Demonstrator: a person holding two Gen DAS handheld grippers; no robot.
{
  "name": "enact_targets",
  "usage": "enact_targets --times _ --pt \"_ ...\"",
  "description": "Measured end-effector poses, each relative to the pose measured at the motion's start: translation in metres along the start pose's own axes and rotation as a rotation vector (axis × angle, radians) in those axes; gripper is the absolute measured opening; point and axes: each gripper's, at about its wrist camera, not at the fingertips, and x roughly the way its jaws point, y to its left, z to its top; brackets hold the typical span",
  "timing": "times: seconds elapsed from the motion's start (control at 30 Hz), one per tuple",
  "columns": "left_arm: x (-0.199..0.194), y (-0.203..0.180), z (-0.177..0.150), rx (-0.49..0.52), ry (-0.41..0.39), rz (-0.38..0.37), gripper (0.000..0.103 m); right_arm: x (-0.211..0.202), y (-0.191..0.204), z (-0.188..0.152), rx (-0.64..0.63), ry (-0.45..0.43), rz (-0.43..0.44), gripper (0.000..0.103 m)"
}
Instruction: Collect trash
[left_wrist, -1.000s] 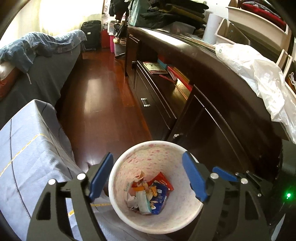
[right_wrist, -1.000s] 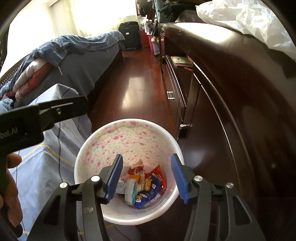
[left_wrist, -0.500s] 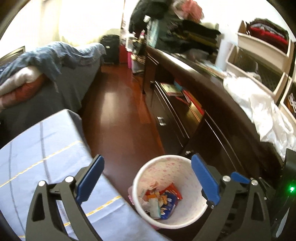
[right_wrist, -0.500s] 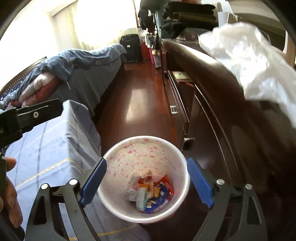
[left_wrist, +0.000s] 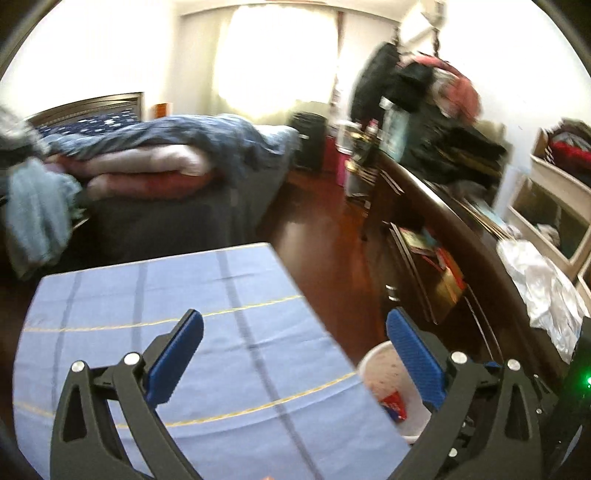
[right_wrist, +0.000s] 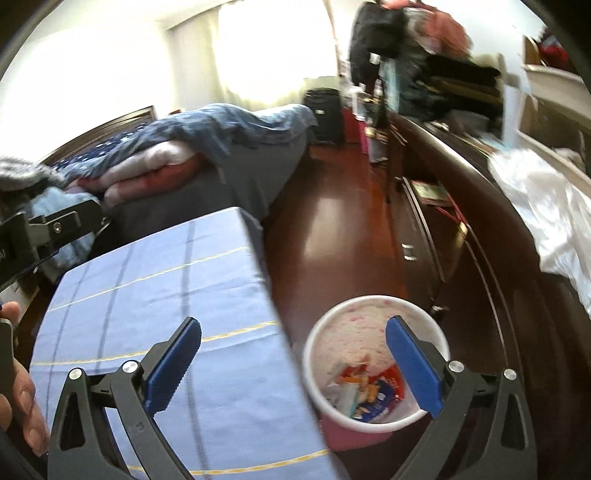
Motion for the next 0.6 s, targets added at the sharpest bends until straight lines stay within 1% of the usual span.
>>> enact_targets --times 0.23,0.3,0.33,0.47,0.6 --pt "-0.065 0.065 -0.007 -0.123 -0.06 0.126 0.1 -0.032 0.054 -0.001 -0.112 -0.049 0.061 0.1" --pt "-0.081 0.078 -0.01 -0.139 -0.077 0.156 0.1 -0.043 0.067 -0.001 -0.139 -0.068 0.082 0.1" --pt "-0.095 0.087 -0.013 -0.144 -0.09 0.187 0.1 -0.05 0.073 0.0 -0.154 -0.078 0.088 0.1" --pt "-0.135 0.109 -0.021 -0.163 -0.123 0.27 0.1 -0.074 0.096 0.001 -0.206 -0.121 0.121 0.1" --pt "-0.179 0.128 -0.032 -0.19 -0.156 0.322 0.1 -0.101 0.112 0.009 -0.237 -0.171 0.148 0.1"
